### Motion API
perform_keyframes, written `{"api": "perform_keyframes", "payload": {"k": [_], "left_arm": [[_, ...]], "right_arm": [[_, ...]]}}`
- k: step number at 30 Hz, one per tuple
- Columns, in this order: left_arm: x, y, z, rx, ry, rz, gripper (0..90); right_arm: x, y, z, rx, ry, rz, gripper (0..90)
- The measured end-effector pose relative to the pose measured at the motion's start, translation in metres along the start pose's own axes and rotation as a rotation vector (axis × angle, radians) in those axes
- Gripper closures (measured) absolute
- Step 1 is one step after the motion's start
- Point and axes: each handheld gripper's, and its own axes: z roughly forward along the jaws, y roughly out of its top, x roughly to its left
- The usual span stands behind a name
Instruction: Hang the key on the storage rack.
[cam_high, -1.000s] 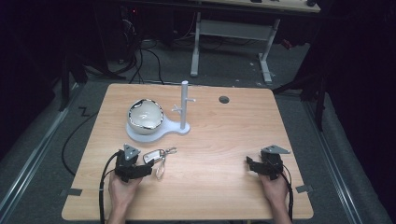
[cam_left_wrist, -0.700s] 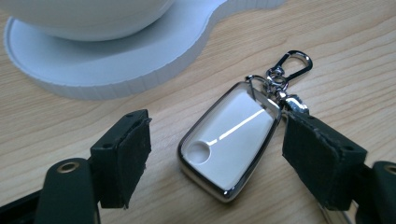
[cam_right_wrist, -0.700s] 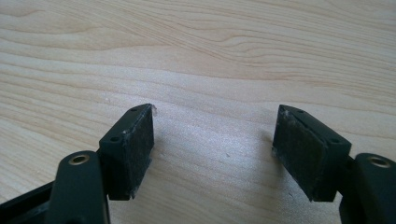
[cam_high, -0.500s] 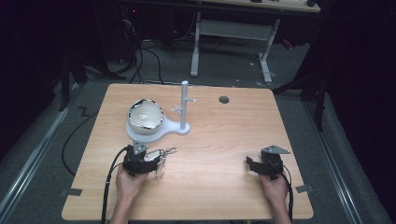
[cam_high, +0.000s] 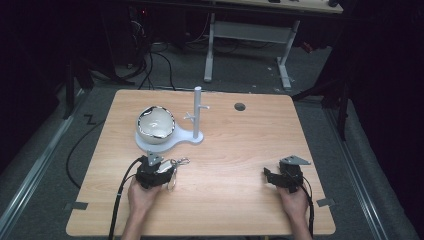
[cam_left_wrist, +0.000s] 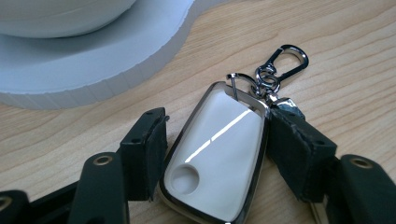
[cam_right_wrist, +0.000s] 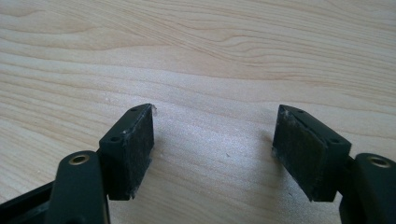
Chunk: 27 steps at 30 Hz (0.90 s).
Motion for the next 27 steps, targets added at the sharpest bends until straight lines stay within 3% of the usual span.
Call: {"api": "perform_keyframes", "payload": {"k": [7, 10, 15, 23, 27], "left_arm": [[-0.002, 0.001, -0.001, -0.003, -0.012, 0.007, 49.2], [0.000, 0.001, -0.001, -0.002, -0.022, -0.016, 50.0], [0.000, 0.001, -0.004, -0.007, -0.020, -0.012, 50.5], [0.004, 0.008, -0.023, -0.115, -0.064, -0.087, 50.8], [0.002, 0.017, -0.037, -0.155, -0.073, -0.082, 50.8]], "right_arm": [[0.000, 0.000, 0.000, 0.000, 0.000, 0.000, 29.2], [0.000, 0.000, 0.000, 0.000, 0.000, 0.000, 29.2], [0.000, 0.000, 0.000, 0.000, 0.000, 0.000, 29.2], [0.000, 0.000, 0.000, 0.000, 0.000, 0.001, 29.2], [0.000, 0.000, 0.000, 0.000, 0.000, 0.000, 29.2]]}}
